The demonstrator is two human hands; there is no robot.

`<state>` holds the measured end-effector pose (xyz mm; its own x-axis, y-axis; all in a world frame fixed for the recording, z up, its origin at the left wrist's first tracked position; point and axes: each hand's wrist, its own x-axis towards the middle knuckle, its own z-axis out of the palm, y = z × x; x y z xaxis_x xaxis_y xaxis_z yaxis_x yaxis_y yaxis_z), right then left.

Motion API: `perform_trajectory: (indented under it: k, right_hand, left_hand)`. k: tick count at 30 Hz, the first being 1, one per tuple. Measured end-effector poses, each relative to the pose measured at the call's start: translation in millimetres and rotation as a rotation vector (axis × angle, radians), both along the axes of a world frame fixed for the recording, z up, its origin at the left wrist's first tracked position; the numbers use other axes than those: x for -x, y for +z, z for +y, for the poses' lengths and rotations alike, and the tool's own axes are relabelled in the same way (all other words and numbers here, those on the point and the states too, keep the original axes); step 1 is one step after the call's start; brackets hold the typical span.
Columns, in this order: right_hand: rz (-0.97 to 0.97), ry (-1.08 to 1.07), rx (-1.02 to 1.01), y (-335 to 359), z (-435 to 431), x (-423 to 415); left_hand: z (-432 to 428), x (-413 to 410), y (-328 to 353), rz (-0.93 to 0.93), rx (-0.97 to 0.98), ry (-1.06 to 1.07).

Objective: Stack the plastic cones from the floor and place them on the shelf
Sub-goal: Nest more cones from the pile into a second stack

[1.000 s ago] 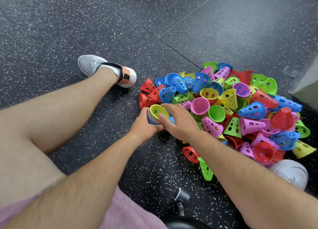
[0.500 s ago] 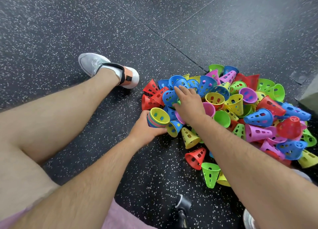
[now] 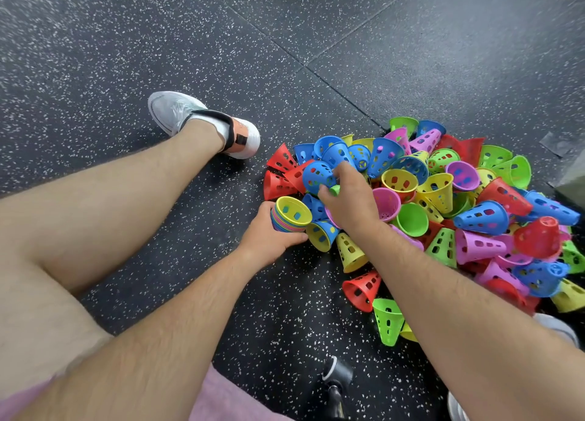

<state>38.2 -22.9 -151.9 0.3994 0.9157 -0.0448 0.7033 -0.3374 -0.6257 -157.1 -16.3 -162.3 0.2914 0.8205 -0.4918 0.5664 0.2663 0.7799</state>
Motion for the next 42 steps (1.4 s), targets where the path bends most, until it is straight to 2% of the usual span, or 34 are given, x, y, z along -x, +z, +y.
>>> perform_trajectory:
  k: [4,10,18,24,32,36,39,42]
  right_hand:
    - [0.216,-0.083,-0.093,18,-7,-3]
    - [0.348,0.055,-0.154,30,-26,2]
    - [0.340,0.242,-0.157,34,-54,5]
    - [0.353,0.113,-0.172,34,-57,3]
    - [0.481,0.100,0.020,38,-62,1]
    - [0.526,0.023,-0.062,42,-60,-3]
    - [0.437,-0.030,-0.187,38,-59,-5]
    - [0.358,0.010,-0.227,28,-60,0]
  left_hand:
    - [2,-1,1,0.040,-0.002,0.029]
    - [1,-6,13,0.048,-0.021,0.068]
    - [-16,-12,26,0.050,-0.031,-0.022]
    - [-22,-18,31,0.078,-0.064,-0.055]
    - [-26,-16,25,0.040,-0.036,-0.072]
    - [-29,-13,23,0.047,-0.018,-0.094]
    - [-30,-11,19,0.062,-0.036,-0.094]
    - [-30,-10,17,0.073,-0.039,-0.101]
